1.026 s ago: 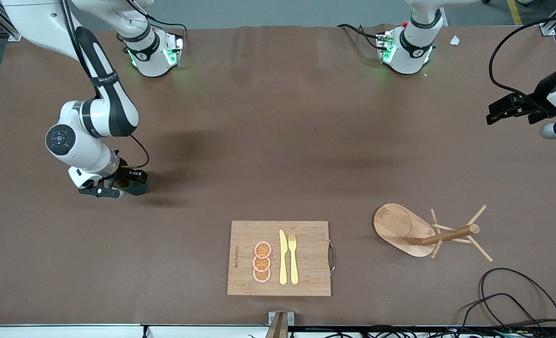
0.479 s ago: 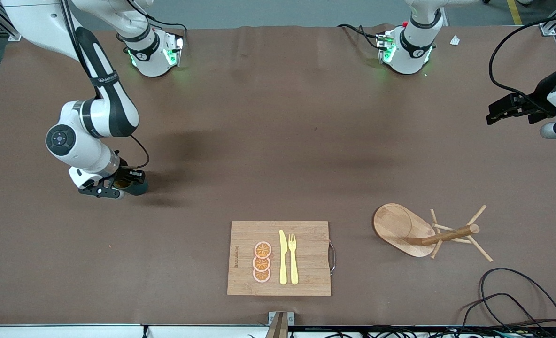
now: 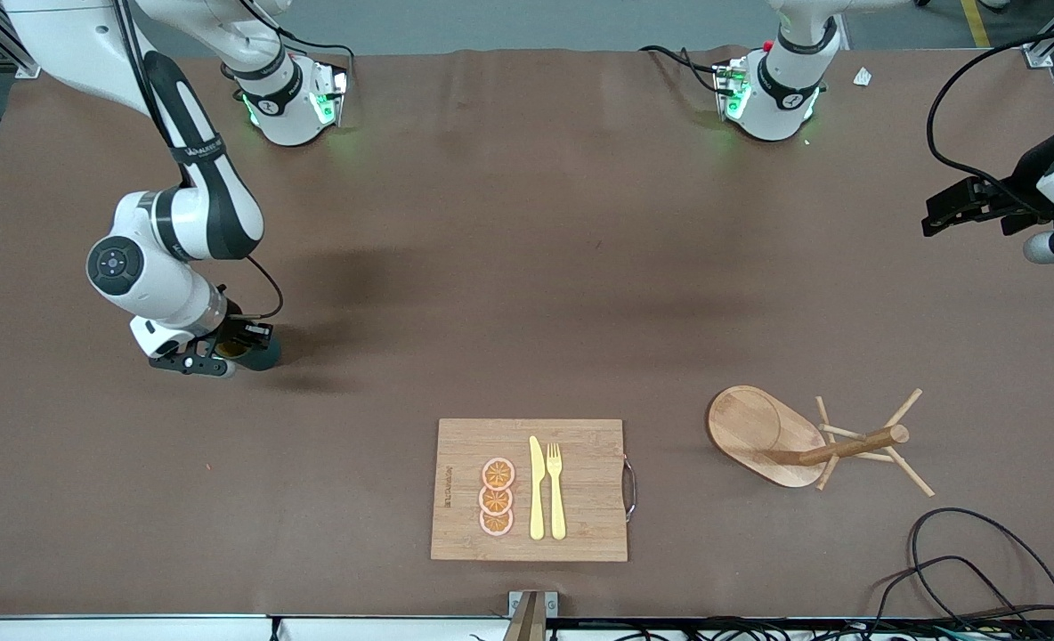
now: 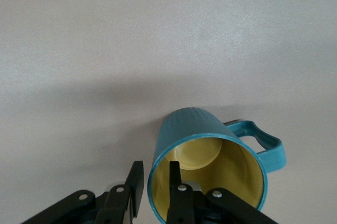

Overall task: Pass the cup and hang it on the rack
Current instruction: 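Lower the right gripper onto the teal mug rim and close, then carry the teal mug with the right gripper toward the table middle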

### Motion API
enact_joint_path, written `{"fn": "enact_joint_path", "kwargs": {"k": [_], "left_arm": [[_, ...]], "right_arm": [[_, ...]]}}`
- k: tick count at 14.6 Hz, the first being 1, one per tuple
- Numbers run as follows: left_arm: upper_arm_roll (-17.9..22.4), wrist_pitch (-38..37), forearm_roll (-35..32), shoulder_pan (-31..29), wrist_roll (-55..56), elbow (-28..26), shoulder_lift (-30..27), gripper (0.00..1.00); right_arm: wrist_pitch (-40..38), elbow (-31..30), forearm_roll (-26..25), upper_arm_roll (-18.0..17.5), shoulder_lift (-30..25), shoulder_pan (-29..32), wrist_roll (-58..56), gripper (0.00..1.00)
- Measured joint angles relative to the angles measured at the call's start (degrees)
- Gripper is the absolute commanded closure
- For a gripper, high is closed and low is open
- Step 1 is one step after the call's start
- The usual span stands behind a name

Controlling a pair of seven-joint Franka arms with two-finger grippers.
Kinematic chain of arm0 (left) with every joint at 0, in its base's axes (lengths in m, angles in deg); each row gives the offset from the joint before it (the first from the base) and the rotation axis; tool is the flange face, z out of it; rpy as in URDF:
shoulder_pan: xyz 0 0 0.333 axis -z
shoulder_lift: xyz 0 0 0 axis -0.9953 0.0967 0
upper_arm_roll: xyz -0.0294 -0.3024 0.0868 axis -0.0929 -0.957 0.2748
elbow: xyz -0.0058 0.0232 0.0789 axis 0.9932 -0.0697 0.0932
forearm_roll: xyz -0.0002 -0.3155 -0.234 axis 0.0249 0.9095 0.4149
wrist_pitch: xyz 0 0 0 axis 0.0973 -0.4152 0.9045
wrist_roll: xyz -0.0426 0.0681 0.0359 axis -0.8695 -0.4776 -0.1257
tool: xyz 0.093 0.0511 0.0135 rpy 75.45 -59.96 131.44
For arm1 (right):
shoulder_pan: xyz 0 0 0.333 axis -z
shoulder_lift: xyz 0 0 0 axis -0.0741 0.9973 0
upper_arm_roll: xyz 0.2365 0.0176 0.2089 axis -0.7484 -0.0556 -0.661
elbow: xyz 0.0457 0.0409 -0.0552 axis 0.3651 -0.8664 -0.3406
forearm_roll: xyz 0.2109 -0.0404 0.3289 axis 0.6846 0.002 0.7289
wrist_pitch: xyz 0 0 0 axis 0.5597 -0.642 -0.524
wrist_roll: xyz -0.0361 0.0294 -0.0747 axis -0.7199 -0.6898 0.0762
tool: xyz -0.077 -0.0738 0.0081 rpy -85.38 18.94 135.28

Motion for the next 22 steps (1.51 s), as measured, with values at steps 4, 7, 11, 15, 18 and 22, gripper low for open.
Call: {"fn": "enact_joint_path", "kwargs": {"k": [4,7,11,15,18,22], "left_arm": [[0.00,0.00,0.00,0.00,0.00,0.00,0.00,0.00],[0.00,0.00,0.00,0.00,0.00,0.00,0.00,0.00],[0.00,0.00,0.00,-0.01,0.00,0.00,0.00,0.00],[0.00,0.00,0.00,-0.01,0.00,0.00,0.01,0.00],[-0.01,0.00,0.00,-0.02,0.00,-0.01,0.06,0.00],[-0.01,0.00,0.00,-0.02,0.00,-0.15,0.26,0.00]], "right_arm": [[0.00,0.00,0.01,-0.05,0.00,-0.01,0.12,1.00],[0.00,0.01,0.01,-0.04,0.00,-0.01,0.29,1.00],[-0.38,0.69,0.05,-0.08,-0.01,-0.02,1.74,1.00],[-13.40,9.03,0.07,-0.41,-1.12,-0.61,9.49,1.00],[-18.37,12.63,0.32,-0.79,-2.25,-3.84,18.19,1.00],[-19.42,14.50,3.89,-1.21,-2.27,-13.77,34.83,1.00]]}}
